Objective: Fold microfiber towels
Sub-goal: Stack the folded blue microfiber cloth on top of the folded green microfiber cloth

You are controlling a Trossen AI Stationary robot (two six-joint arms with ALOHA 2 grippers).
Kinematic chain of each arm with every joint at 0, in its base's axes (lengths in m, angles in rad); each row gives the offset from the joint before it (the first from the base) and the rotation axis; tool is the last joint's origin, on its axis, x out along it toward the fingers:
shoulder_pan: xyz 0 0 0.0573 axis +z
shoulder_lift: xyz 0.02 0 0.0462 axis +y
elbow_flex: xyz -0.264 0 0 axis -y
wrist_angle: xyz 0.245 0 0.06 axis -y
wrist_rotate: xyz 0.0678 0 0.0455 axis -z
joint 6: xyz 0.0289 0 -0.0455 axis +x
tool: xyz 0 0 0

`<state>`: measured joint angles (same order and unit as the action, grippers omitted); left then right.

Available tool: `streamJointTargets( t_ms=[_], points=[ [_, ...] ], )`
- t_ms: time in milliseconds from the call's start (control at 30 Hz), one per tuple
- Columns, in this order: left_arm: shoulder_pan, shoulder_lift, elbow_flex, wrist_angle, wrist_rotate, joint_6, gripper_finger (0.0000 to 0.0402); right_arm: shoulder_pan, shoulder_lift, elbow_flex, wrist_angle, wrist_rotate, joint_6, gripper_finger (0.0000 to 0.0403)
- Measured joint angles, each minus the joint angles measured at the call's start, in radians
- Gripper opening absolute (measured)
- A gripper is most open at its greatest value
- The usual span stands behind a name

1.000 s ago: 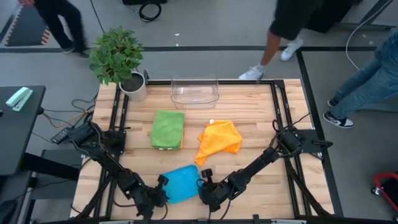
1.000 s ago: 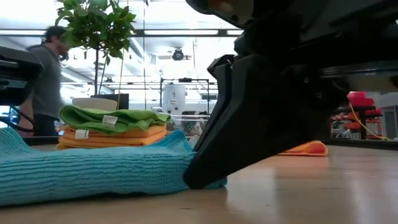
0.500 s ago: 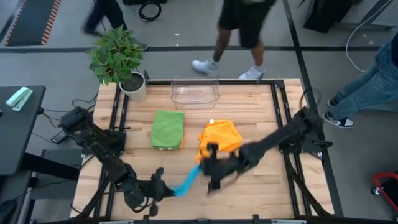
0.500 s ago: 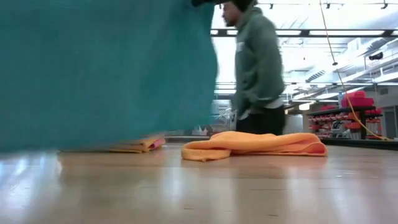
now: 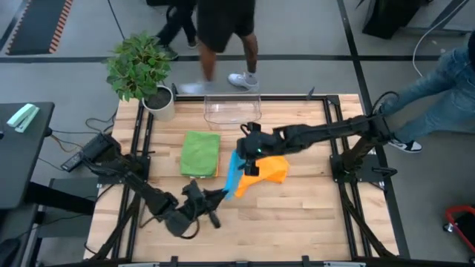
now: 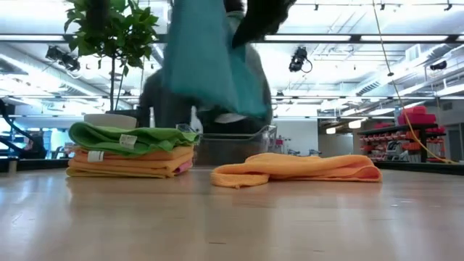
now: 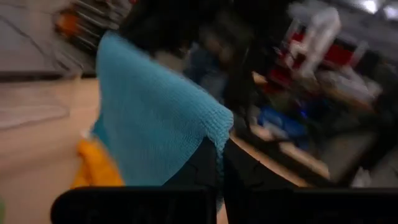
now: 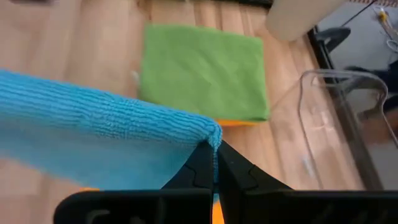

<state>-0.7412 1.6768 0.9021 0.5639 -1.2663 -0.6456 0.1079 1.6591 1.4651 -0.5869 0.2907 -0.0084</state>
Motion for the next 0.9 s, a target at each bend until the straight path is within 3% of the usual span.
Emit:
streamJointTargets(
  t_ms=[167,333,600,900],
  points=[
    [0.072,0.120,0.106,0.002,-0.125,-0.050,0.0012,-0.088,0.020,-0.002,0.020,-0.048,-0.123,0.0007],
    [0.119,0.171,0.096,-0.016,-0.255,-0.227,0.0012,-0.169,0.019,-0.001,0.117,-0.136,-0.201,0.0007],
    [0.162,0.108,-0.028,-0.018,-0.308,-0.348,0.0012,-0.243,0.109,0.000,0.258,-0.286,-0.230,0.0007],
    [0.162,0.071,-0.075,-0.007,-0.306,-0.388,0.0012,-0.258,0.216,0.000,0.460,-0.301,-0.274,0.0007]
  ],
)
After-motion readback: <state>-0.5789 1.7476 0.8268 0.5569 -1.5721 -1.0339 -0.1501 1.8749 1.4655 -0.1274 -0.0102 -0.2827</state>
